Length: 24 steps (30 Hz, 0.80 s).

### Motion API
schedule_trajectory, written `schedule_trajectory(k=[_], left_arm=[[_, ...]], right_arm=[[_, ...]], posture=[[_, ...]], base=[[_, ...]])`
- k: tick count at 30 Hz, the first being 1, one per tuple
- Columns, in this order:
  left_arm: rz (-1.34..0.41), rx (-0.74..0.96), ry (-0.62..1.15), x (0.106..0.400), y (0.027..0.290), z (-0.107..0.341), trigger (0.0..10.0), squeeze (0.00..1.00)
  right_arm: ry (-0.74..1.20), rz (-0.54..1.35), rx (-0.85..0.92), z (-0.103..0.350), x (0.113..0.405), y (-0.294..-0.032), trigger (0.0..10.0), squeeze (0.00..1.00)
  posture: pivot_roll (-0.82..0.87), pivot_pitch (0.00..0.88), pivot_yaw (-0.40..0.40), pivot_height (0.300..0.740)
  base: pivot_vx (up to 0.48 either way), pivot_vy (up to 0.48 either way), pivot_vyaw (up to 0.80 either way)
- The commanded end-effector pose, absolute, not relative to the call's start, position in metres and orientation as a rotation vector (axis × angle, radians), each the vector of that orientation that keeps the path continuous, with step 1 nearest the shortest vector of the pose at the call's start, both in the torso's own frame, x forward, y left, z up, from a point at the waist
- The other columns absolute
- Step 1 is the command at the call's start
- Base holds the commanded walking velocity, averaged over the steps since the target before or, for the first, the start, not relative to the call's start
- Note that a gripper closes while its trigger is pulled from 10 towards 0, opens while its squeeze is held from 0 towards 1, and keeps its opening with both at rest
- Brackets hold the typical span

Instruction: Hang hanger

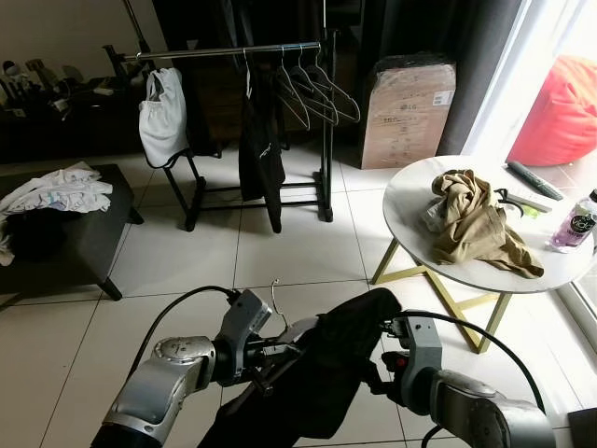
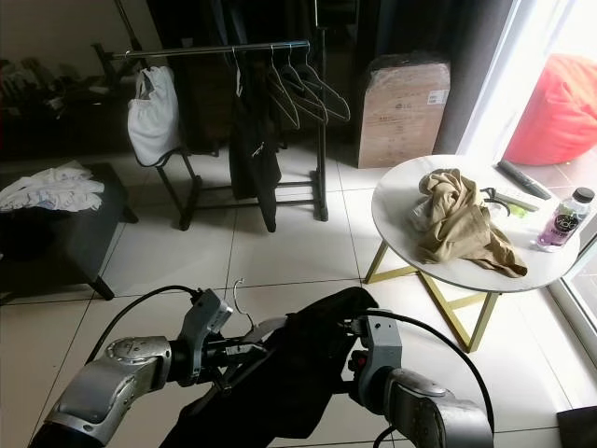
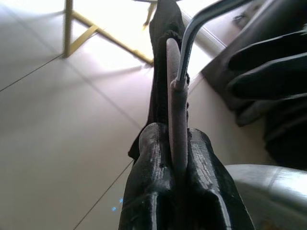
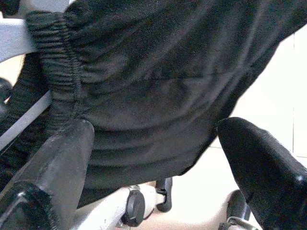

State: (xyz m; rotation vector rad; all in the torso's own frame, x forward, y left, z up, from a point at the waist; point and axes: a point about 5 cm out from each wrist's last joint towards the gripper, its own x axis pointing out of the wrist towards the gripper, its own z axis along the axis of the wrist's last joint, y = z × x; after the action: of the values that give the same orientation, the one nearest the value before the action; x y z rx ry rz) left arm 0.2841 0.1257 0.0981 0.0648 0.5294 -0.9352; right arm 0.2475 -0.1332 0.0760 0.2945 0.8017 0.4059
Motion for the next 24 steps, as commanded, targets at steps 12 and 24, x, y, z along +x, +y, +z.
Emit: schedule_trajectory(k=[12, 24], left_arm=[[-1.019, -0.035, 0.516, 0.276, 0.102, 0.124, 10.0, 0.0], [-1.07, -0.026, 0.526, 0.271, 0.095, 0.129, 10.0, 0.0]], right_arm=[[0.746, 0.534, 0.178, 0.104, 0.249, -0.121, 10.0, 0.0], [0.75, 0.495, 0.162, 0.105, 0.248, -0.123, 10.0, 0.0]], posture=[[-0.13, 0.122, 0.05, 0.74], [-0.14, 0.128, 0.056, 0.74]], base=[[0.0, 0.0, 0.0], [0.0, 0.0, 0.0]])
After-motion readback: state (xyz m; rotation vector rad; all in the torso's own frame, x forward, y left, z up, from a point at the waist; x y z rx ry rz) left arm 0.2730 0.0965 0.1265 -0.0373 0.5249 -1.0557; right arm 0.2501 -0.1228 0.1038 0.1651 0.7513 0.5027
